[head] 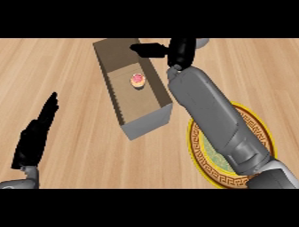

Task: Pick the cupcake from the plate and place it in the cardboard box

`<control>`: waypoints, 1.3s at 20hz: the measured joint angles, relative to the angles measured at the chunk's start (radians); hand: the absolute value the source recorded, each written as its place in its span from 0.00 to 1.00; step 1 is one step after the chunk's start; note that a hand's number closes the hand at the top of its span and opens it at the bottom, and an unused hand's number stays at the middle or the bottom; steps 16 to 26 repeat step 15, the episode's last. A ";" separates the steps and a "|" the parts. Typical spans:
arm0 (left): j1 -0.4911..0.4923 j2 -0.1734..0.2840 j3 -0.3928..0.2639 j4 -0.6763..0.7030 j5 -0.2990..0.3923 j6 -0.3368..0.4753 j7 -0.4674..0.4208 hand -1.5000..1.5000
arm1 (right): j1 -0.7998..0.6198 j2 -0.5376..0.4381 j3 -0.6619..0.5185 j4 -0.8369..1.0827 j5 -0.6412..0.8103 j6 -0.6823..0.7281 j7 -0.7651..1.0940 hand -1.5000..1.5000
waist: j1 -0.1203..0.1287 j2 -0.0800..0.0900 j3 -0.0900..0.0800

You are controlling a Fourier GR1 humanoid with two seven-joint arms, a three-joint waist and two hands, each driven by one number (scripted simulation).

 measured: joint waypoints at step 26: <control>0.049 0.018 0.037 -0.042 0.010 -0.004 0.013 0.50 | 0.465 -0.307 -0.171 -0.512 -0.157 0.159 -0.083 0.00 | -0.055 -0.015 -0.001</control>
